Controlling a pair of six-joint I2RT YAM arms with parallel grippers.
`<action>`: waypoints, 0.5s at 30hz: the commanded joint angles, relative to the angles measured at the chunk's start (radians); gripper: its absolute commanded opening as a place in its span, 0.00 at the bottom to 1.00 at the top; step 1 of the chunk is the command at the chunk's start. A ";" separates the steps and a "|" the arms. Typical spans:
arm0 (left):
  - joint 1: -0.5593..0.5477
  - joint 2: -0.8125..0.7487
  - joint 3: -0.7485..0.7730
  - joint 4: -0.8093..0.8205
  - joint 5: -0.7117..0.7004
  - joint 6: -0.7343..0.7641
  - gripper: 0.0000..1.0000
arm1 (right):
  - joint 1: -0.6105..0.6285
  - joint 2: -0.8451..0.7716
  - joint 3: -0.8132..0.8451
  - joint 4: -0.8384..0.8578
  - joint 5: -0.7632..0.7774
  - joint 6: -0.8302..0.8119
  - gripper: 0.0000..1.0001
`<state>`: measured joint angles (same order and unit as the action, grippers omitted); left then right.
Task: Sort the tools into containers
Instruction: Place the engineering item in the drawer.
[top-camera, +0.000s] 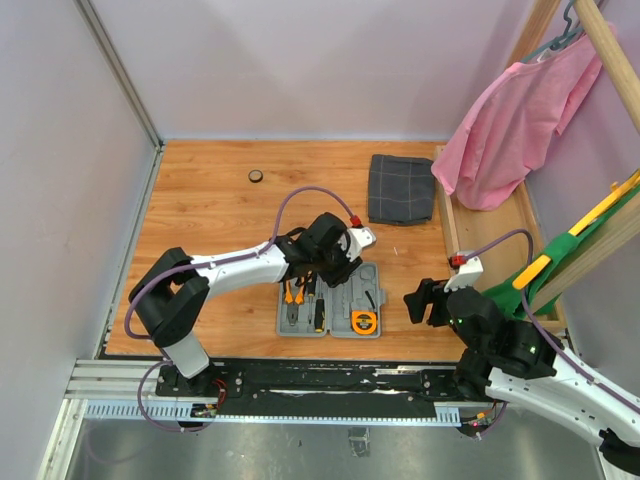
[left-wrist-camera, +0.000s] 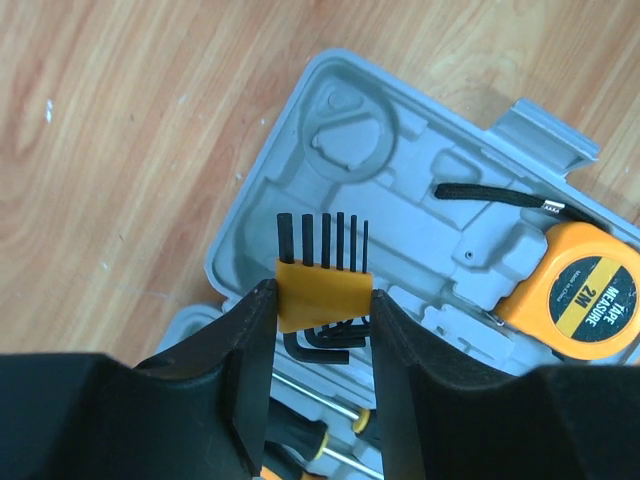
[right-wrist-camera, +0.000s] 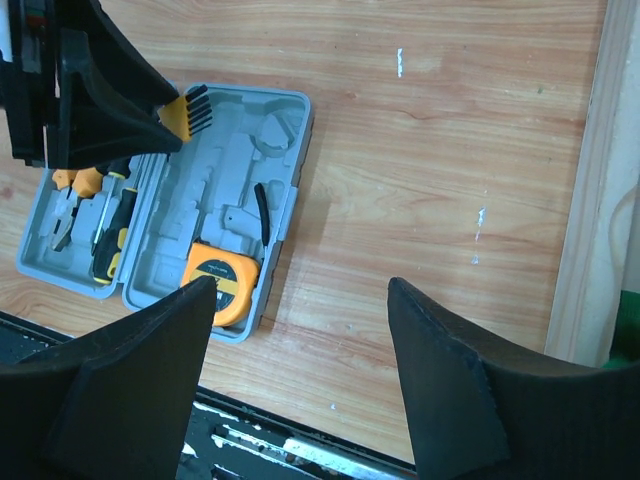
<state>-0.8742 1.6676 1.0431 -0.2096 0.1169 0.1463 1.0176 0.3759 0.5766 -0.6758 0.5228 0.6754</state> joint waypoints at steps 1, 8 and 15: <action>-0.008 0.020 0.041 0.047 0.062 0.153 0.38 | -0.017 -0.019 0.006 -0.047 0.016 0.007 0.71; -0.009 0.078 0.099 0.002 0.124 0.269 0.37 | -0.017 -0.030 0.016 -0.072 0.016 0.007 0.71; -0.009 0.157 0.150 -0.075 0.106 0.315 0.37 | -0.017 -0.030 0.018 -0.076 0.014 0.011 0.71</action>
<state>-0.8745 1.7874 1.1538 -0.2317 0.2188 0.4038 1.0176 0.3561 0.5766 -0.7315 0.5228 0.6754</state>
